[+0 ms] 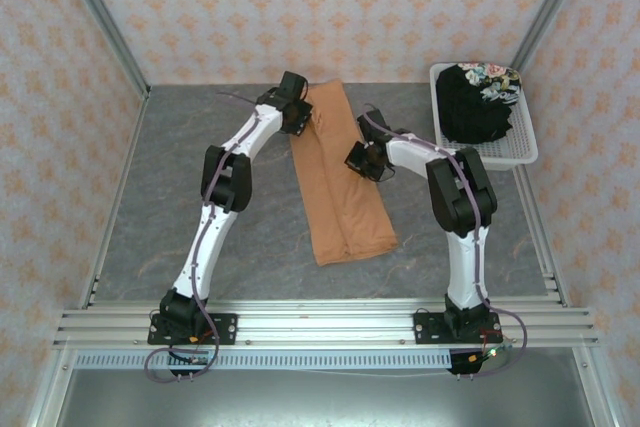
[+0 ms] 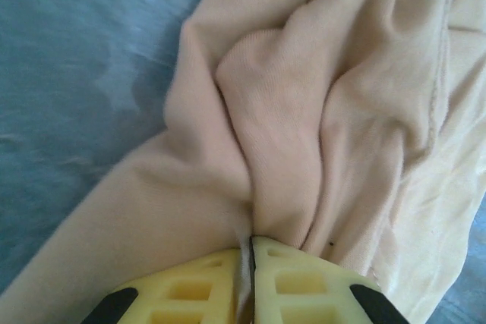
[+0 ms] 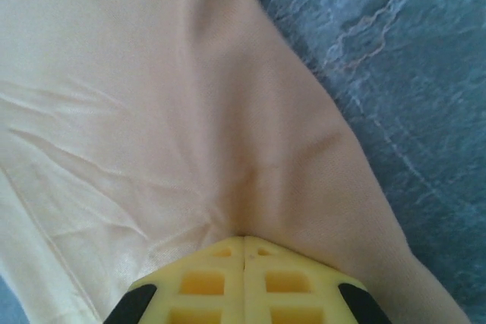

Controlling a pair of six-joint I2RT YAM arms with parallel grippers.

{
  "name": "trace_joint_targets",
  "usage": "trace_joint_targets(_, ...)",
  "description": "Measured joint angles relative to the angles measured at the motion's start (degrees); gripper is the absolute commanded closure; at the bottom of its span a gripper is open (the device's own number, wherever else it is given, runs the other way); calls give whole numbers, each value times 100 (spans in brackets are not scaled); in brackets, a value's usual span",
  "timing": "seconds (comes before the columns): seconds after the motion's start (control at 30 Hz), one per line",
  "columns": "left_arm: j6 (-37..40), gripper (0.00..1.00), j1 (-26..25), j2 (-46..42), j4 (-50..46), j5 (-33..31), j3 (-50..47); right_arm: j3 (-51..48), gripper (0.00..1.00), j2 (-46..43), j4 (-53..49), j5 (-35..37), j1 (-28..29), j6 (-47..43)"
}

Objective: Fold and stack the t-shirts

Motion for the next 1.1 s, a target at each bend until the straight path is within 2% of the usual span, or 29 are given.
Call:
trace_joint_targets(0.13,-2,85,0,498,341,273,695,-225,98,-63,389,-188,26,542)
trace_joint_targets(0.3,11,84,26,625,511,415,850,-214,98,-61,428,-179,63,914)
trace_joint_targets(0.37,68,75,33,616,507,431,848,-181,97,-61,361,-138,63,931)
trace_joint_targets(0.43,166,55,37,474,511,393,706,-142,95,-61,275,-107,63,905)
trace_joint_targets(0.5,278,45,57,249,444,361,498,-87,90,-61,151,-70,61,831)
trace_joint_targets(0.7,804,41,160,-710,-144,107,-50,118,74,-240,-293,0,59,470)
trace_joint_targets(0.77,1032,42,177,-1379,-282,39,-660,155,69,-476,-420,26,50,374)
trace_joint_targets(0.9,1412,44,142,-3351,-326,-39,-2857,37,66,-1281,-623,57,37,267)
trace_joint_targets(1.03,1694,45,-26,-5167,-271,136,-5316,-691,64,-2382,-787,-15,22,282)
trace_joint_targets(1.1,1845,45,-203,-5727,-293,361,-6319,-1213,63,-2846,-918,-129,22,286)
